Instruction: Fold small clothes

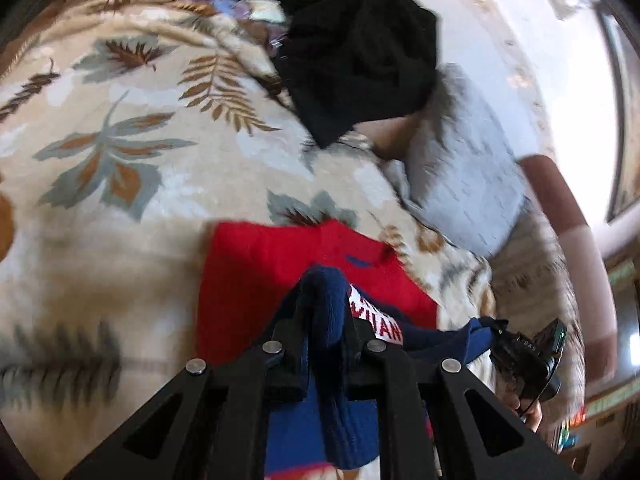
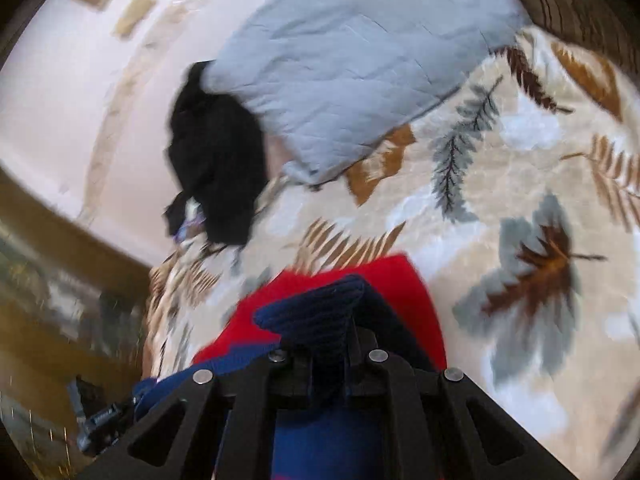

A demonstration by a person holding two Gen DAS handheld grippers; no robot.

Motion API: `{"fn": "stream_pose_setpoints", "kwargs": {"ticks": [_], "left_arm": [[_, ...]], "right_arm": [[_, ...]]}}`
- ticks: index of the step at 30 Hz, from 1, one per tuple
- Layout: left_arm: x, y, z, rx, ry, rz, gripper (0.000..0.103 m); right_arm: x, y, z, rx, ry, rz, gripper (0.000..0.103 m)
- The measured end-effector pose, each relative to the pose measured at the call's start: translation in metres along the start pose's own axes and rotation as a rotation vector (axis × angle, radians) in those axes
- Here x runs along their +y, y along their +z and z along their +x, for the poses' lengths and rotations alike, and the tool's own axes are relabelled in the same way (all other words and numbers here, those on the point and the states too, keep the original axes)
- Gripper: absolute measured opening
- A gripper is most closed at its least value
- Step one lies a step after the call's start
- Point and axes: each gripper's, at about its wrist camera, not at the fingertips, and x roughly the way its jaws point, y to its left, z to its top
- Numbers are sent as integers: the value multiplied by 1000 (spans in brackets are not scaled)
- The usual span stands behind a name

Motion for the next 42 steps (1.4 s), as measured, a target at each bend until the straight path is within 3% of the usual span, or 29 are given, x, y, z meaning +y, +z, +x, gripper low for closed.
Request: {"fn": "stream_pose_setpoints", "kwargs": {"ticks": [5, 9, 11, 13, 14, 15, 16, 18, 20, 24, 29, 31, 33, 37, 40, 42], "left_arm": [[26, 17, 41, -14, 13, -83, 15], [35, 22, 35, -93, 54, -105, 24], [38, 20, 22, -137, 71, -107, 25], [36, 16, 7, -188, 109, -95, 25], [31, 12, -1, -214, 138, -71, 25], [26, 9, -7, -225, 154, -44, 26], [19, 4, -10, -226, 164, -14, 25], [-1, -8, -13, -218, 171, 54, 26], [-14, -18, -13, -221, 172, 90, 26], [-32, -33, 4, -176, 169, 143, 28], [-40, -28, 38, -155, 216, 185, 29], [-34, -23, 56, -137, 284, 188, 37], [-24, -22, 75, -78, 333, 168, 37], [-29, -21, 83, -92, 399, 208, 37], [-30, -26, 83, -94, 425, 242, 37], [-32, -30, 82, -98, 454, 276, 37]], "right_arm": [[-29, 17, 56, 5, 32, 84, 11], [-35, 27, 69, 56, 71, 106, 18], [-35, 27, 63, 32, 84, 100, 24], [-32, 24, 47, -30, 96, 88, 41], [-30, 23, 39, -60, 105, 84, 53], [-28, 20, 26, -111, 117, 80, 78], [-26, 16, 12, -174, 126, 69, 84], [-15, 9, -3, -200, 118, -12, 84], [0, 1, -4, -143, 73, -92, 79], [28, -26, 20, 7, -3, -245, 41], [58, -50, 53, 106, -27, -366, 39], [66, -54, 78, 185, -64, -404, 39], [60, -54, 103, 221, -109, -389, 39], [50, -39, 123, 155, -68, -350, 47], [43, -29, 112, 130, -7, -259, 48], [46, -28, 99, 96, -11, -278, 48]]}}
